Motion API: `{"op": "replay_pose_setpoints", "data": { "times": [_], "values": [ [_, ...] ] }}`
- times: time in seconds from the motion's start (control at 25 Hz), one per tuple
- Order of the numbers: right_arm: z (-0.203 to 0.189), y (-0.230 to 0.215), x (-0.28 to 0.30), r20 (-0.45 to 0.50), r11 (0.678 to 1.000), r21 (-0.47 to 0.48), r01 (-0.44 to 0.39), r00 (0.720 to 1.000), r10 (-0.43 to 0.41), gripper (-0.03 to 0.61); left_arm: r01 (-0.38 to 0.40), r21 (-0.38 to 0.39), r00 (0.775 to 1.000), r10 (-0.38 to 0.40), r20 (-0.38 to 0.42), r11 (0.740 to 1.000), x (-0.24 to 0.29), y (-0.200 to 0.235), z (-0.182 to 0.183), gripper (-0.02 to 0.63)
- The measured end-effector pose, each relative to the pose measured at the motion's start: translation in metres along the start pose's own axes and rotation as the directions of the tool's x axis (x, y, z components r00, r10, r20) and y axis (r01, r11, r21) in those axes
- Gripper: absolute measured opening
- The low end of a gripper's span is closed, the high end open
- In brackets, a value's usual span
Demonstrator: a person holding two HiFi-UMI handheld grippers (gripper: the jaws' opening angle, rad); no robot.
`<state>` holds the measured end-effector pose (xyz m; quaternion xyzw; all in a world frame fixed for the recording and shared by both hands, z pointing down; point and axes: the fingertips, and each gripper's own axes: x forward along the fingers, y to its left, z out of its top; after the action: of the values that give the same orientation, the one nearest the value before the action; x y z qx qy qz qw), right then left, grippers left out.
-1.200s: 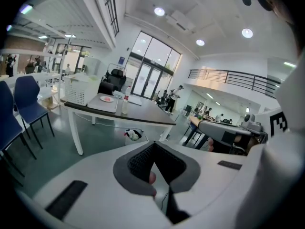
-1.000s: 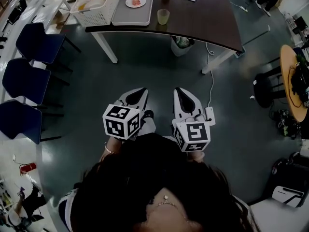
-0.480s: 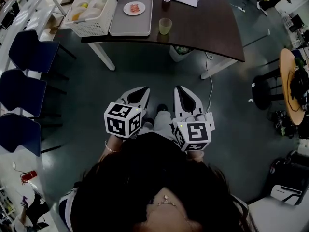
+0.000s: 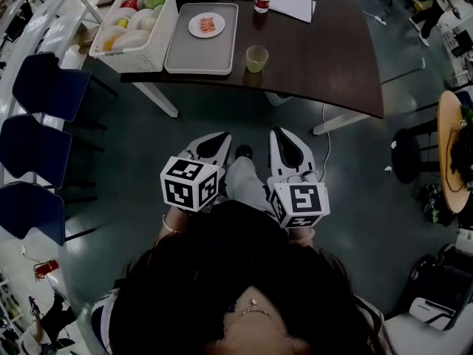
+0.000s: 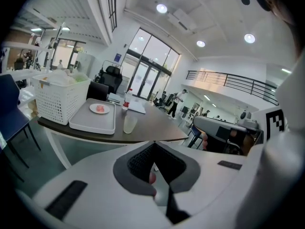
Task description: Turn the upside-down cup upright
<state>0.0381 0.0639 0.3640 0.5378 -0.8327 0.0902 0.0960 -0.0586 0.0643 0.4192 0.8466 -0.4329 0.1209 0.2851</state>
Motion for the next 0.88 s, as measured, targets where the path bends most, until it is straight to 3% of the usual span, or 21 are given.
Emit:
{"op": "replay_pose_setpoints", "data": {
  "times": [0.4,0.6,0.76,0.88],
  "values": [
    [0.032,-0.064,0.109,-0.014,0.996,-0.030,-0.090,0.996,0.089,0.020,-0.049,-0.037,0.997,0.051,0.053,0.998,0.087,0.044,0.079,0.002],
    [0.034,-0.086,0.150,-0.027,0.990,-0.033,-0.136,0.990,0.135,0.023,-0.063,-0.072,0.995,0.068,0.067,0.995,0.117,0.059,0.101,0.002],
    [0.027,-0.095,0.180,-0.050,0.986,-0.029,-0.165,0.985,0.163,0.097,-0.011,-0.158,0.996,0.024,0.081,0.987,0.129,0.067,0.113,0.002],
    [0.019,-0.097,0.197,-0.068,0.986,-0.031,-0.165,0.984,0.163,0.129,-0.012,-0.172,0.996,0.026,0.085,0.985,0.131,0.079,0.118,0.002]
  ]
}}
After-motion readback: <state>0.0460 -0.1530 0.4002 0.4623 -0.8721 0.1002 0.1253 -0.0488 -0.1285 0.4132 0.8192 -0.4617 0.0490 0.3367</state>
